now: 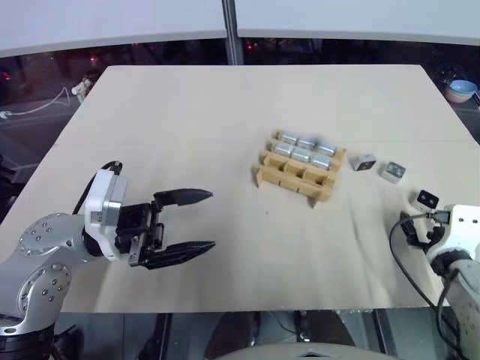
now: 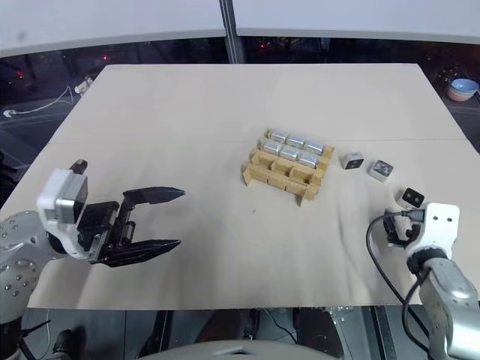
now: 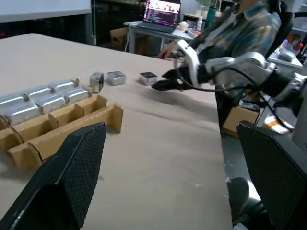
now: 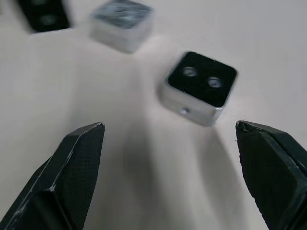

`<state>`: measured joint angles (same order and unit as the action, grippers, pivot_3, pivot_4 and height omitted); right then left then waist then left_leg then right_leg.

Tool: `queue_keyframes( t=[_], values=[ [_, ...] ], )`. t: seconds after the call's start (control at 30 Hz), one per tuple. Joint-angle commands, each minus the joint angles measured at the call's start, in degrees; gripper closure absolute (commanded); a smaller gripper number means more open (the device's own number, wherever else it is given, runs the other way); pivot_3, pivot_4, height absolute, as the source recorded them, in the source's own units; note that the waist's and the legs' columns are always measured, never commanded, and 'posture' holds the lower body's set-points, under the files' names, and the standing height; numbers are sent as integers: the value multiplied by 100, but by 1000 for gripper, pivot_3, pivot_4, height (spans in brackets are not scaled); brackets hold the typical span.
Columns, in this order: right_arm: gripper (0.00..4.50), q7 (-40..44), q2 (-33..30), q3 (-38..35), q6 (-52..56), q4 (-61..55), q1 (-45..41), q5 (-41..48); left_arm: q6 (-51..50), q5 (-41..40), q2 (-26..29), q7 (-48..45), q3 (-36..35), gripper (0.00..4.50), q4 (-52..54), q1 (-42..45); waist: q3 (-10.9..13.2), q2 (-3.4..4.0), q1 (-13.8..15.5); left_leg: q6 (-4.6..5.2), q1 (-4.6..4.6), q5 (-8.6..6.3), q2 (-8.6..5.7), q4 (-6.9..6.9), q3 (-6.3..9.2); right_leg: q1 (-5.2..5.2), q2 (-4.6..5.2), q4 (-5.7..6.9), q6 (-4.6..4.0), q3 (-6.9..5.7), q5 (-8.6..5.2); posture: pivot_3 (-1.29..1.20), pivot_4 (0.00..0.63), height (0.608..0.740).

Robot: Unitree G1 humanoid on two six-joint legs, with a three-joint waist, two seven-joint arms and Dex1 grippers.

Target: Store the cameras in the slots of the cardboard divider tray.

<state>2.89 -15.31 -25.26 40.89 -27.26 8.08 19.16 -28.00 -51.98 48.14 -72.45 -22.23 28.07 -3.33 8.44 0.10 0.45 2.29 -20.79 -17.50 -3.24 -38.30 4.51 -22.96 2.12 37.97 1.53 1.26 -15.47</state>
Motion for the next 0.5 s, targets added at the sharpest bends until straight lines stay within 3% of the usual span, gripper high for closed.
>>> queue_keyframes(
  t=[0.03,0.23,0.47,0.5],
  values=[
    [167,-548,126,-141,24,308,-448,-215,102,-25,26,6,-76,0,130,-8,1,2,-10,0,-1,0,0,0,0,-1,0,0,0,0,0,0,150,740],
    [167,-1115,283,-156,-73,876,-1112,-498,141,-32,-26,112,-170,0,226,-215,3,5,-63,0,-6,1,-2,-1,-2,-6,0,1,1,3,1,0,150,740],
    [167,-1325,337,70,174,751,-1495,-625,226,-38,-33,210,-276,0,253,-385,6,11,-125,1,-5,1,-2,0,-3,-8,-1,4,1,4,1,0,150,740],
    [392,-1353,344,101,200,731,-1526,-658,240,-31,-37,204,-284,0,257,-414,6,11,-125,1,-6,1,-2,0,-3,-8,-1,4,1,4,1,0,150,740]
  ],
)
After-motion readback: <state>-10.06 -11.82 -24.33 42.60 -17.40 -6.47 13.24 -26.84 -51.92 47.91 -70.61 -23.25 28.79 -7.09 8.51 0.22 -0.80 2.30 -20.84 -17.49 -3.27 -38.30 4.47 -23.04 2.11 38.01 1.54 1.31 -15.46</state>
